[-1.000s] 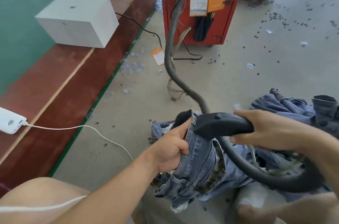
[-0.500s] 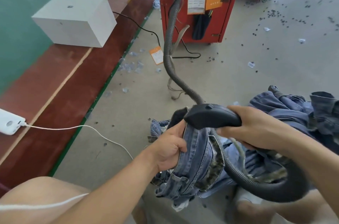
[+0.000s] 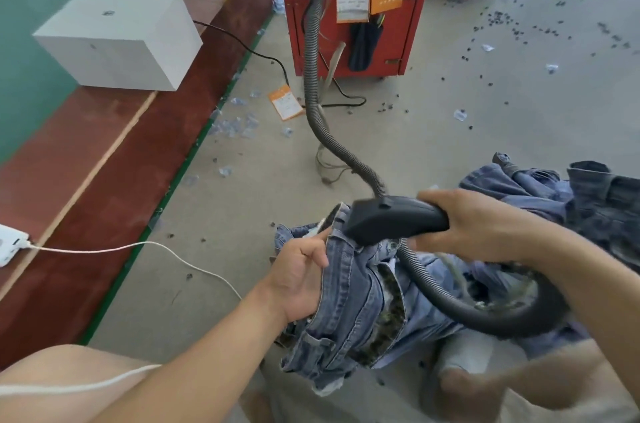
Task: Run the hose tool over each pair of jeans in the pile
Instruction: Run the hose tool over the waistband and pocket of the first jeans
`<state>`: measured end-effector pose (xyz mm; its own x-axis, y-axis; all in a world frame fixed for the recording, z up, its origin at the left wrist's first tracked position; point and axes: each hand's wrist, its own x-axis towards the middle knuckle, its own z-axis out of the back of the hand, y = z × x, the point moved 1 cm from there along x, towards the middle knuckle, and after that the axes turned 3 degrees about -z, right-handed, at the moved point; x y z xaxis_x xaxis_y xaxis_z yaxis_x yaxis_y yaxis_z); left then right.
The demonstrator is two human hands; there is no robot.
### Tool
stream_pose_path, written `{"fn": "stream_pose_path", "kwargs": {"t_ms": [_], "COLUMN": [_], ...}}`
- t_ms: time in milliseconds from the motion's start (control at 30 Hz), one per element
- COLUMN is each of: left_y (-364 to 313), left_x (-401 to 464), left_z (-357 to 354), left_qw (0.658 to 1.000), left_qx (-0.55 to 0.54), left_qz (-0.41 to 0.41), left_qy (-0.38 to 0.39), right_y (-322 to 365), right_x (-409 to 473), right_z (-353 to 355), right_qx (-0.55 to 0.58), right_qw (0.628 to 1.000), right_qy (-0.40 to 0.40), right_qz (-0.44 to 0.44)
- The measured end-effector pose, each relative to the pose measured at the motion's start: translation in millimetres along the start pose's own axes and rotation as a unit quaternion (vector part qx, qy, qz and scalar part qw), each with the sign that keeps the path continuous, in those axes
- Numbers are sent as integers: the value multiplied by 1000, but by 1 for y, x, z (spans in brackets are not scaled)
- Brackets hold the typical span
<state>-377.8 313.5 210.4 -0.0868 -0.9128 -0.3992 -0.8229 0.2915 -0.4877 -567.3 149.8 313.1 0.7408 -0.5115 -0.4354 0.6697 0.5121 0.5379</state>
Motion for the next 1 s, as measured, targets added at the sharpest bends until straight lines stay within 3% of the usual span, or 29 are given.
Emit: {"fn": "stream_pose_path", "kwargs": {"t_ms": [167, 400, 533, 700, 800, 1000], "left_y": [-3, -8, -3, 6, 6, 6], "left_x": [0, -5, -4, -11, -13, -12], "left_z": [-7, -11, -8, -13, -14, -13], "left_qw": [999, 992, 990, 975, 970, 977], "left_qx": [19, 58, 93, 215, 237, 211], "left_qz": [25, 53, 56, 26, 19, 9], "left_qy": [-38, -103, -90, -52, -48, -5], "right_y": [0, -18, -7, 0, -8, -7], "right_x": [4, -9, -6, 4, 0, -10], "right_z": [6, 21, 4, -2, 12, 9], "right_qx": [91, 16, 11, 65, 94, 29], "right_qw": [992, 999, 999, 997, 994, 998], "right_qy": [-87, 15, 51, -39, -54, 59], "right_qz": [8, -28, -1, 20, 17, 14]}}
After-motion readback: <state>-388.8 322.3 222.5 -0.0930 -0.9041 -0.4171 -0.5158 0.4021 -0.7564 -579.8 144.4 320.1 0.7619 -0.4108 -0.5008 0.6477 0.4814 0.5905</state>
